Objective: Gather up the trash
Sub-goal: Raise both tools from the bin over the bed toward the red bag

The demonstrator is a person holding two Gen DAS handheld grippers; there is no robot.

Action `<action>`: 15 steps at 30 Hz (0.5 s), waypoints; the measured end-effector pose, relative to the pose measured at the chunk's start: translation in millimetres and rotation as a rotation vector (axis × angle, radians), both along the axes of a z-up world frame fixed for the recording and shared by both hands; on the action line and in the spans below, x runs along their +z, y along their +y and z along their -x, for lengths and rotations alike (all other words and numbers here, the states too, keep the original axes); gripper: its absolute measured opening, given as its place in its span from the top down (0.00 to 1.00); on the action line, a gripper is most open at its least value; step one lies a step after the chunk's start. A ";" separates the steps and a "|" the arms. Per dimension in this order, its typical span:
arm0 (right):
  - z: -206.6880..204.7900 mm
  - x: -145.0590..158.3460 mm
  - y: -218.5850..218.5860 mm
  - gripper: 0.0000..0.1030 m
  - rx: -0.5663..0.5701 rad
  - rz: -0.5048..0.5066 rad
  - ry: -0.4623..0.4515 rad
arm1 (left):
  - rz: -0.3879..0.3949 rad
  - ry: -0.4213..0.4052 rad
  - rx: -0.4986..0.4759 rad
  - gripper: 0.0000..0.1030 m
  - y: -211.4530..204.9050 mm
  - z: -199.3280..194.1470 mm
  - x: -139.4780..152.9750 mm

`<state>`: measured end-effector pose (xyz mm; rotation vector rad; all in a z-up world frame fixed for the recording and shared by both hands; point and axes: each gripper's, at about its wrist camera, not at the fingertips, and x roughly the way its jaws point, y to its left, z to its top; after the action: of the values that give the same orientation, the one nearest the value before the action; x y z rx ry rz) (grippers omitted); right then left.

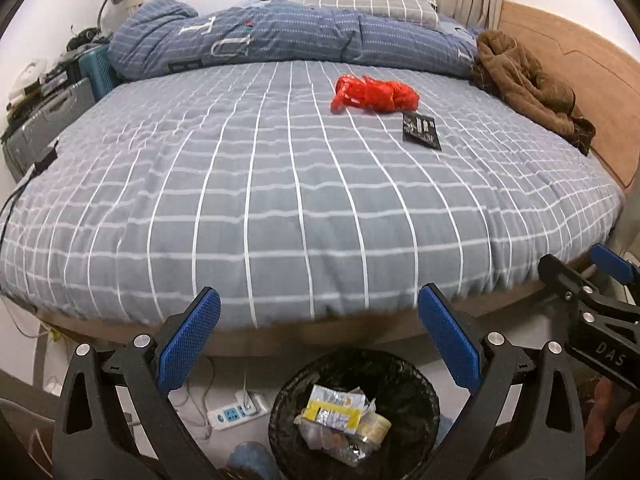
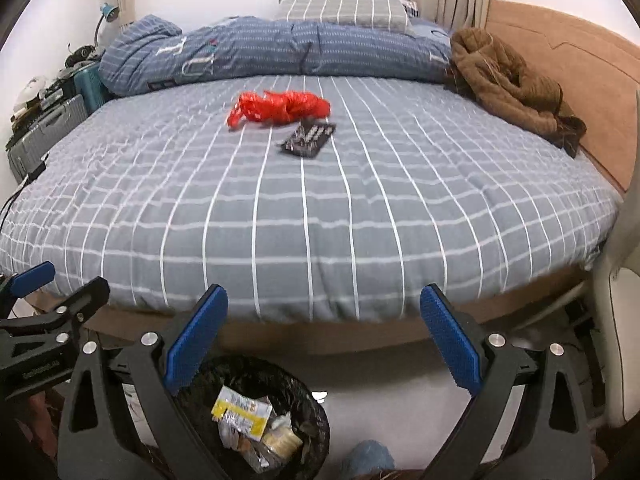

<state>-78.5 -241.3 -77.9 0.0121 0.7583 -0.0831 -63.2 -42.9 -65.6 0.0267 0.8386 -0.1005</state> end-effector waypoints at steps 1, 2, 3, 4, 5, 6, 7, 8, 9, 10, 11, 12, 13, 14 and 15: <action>-3.7 2.4 0.1 0.10 0.003 0.001 -0.006 | -0.003 -0.008 0.003 0.06 -0.4 -5.0 3.1; -5.8 3.8 0.6 0.10 0.004 0.003 -0.009 | -0.002 -0.013 0.005 0.06 -0.7 -9.3 5.5; -10.9 6.4 0.6 0.10 0.005 0.007 -0.014 | 0.000 -0.017 0.008 0.06 -0.3 -12.7 7.5; -13.3 7.7 0.3 0.10 0.005 0.008 -0.016 | 0.003 -0.024 0.017 0.06 0.5 -17.1 9.7; -17.4 10.2 -0.3 0.10 0.006 0.005 -0.019 | 0.007 -0.030 0.021 0.06 1.6 -21.4 11.8; -20.3 12.1 -0.6 0.10 0.006 0.003 -0.022 | 0.011 -0.033 0.023 0.06 2.0 -25.5 13.9; -22.7 14.0 -0.5 0.10 0.007 0.004 -0.026 | 0.014 -0.040 0.026 0.06 2.4 -30.7 16.7; -25.1 16.0 -0.1 0.10 0.008 0.007 -0.030 | 0.015 -0.047 0.029 0.06 3.3 -35.5 19.3; -28.8 18.6 0.2 0.10 0.009 0.014 -0.035 | 0.017 -0.052 0.032 0.06 3.7 -40.2 21.6; -33.0 20.4 0.3 0.10 0.008 0.018 -0.038 | 0.022 -0.053 0.038 0.06 4.5 -47.0 23.9; -37.4 21.6 -0.1 0.10 0.008 0.017 -0.038 | 0.025 -0.055 0.043 0.06 5.3 -54.0 26.0; -41.5 22.2 -1.2 0.10 0.009 0.013 -0.035 | 0.025 -0.059 0.045 0.06 5.5 -58.9 27.4; -46.9 22.9 -2.1 0.10 0.010 0.008 -0.031 | 0.019 -0.065 0.049 0.06 5.2 -67.0 29.2; -50.8 23.3 -2.8 0.10 0.008 0.006 -0.029 | 0.017 -0.065 0.051 0.06 5.2 -71.2 30.2; -57.2 24.1 -3.9 0.10 0.003 0.005 -0.026 | 0.017 -0.067 0.052 0.06 5.1 -76.7 31.0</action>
<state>-21.3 -245.2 -53.8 0.0074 0.7321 -0.0813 13.5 -37.8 -34.6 -0.0073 0.7714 -0.0577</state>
